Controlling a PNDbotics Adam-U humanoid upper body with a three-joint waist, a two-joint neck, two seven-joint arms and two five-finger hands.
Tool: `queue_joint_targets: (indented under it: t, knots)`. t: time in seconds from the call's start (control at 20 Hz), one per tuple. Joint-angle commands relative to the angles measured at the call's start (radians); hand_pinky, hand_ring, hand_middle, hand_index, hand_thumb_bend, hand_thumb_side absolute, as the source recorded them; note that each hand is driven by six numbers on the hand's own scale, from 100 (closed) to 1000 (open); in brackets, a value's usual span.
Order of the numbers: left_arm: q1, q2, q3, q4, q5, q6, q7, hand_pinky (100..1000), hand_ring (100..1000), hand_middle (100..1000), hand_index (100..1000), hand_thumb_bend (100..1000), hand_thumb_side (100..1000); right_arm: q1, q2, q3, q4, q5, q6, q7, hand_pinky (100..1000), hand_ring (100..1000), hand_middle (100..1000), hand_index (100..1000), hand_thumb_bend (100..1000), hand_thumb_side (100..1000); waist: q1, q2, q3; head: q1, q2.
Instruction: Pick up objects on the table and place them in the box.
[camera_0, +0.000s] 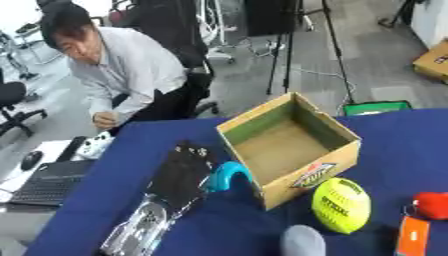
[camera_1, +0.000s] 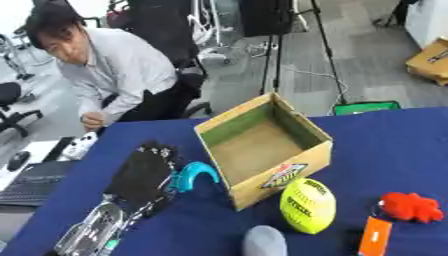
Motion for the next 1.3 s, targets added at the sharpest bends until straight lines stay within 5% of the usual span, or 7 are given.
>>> queue_joint_targets:
  t: [0.05, 1.3]
  knots:
    - [-0.02, 0.015, 0.014, -0.036, 0.002, 0.003, -0.006, 659, 458, 399, 497, 368, 100, -0.007, -0.037, -0.014, -0.012, -0.012, -0.001, 0.0, 865, 842, 801, 788, 100, 814, -0.017, -0.019, 0.002, -0.006, -0.005]
    - [-0.074, 0.026, 0.036, -0.129, -0.03, 0.027, -0.1, 660, 465, 352, 493, 474, 100, -0.004, -0.059, -0.029, -0.012, -0.036, 0.003, 0.0, 866, 842, 801, 787, 100, 796, -0.022, -0.065, 0.016, -0.024, -0.007]
